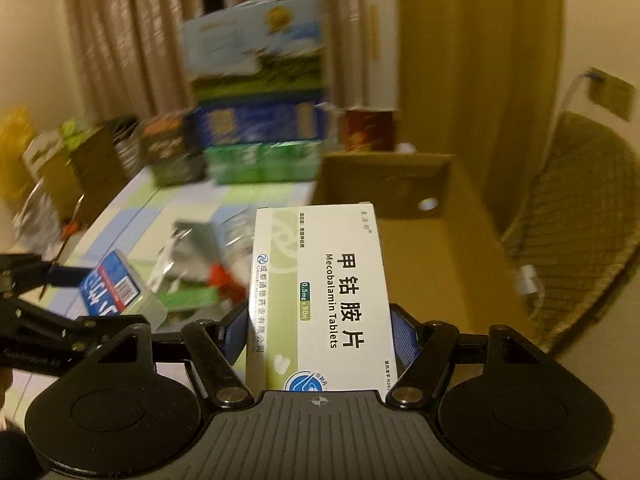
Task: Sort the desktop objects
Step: 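Carry both held boxes up to the open cardboard box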
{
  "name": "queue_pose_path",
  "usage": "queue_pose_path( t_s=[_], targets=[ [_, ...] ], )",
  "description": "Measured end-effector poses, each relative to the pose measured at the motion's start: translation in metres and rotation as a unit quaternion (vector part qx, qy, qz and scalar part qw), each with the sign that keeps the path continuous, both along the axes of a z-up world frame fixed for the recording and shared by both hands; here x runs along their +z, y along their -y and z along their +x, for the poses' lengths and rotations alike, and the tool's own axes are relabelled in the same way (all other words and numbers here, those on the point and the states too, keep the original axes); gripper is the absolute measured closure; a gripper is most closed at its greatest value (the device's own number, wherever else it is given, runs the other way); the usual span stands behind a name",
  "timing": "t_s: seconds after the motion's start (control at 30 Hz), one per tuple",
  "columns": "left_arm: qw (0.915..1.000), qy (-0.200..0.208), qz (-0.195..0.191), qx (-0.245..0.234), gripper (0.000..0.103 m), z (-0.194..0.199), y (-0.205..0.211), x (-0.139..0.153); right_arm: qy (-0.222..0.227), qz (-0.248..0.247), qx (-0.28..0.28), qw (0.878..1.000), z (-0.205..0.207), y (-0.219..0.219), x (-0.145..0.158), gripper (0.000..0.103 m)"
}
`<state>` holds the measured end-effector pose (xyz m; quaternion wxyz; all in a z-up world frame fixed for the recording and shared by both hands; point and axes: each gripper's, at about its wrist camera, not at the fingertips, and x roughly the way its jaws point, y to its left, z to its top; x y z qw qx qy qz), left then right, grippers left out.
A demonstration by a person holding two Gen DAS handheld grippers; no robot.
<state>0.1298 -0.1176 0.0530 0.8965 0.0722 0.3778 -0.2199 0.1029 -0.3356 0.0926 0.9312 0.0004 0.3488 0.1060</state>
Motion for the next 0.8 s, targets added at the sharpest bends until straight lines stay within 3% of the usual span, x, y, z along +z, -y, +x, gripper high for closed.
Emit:
queue_pose_path(
  t_s=[0.33, 0.8],
  targets=[
    [0.999, 0.02, -0.035, -0.02, 0.017, 0.02, 0.096, 0.028, -0.009, 0.004, -0.049, 0.999, 0.027, 0.066, 0.001, 0.035],
    [0.9969, 0.023, 0.006, -0.075, 0.017, 0.043, 0.157, 0.016, -0.033, 0.015, -0.065, 0.997, 0.052, 0.097, -0.019, 0.035]
  ],
)
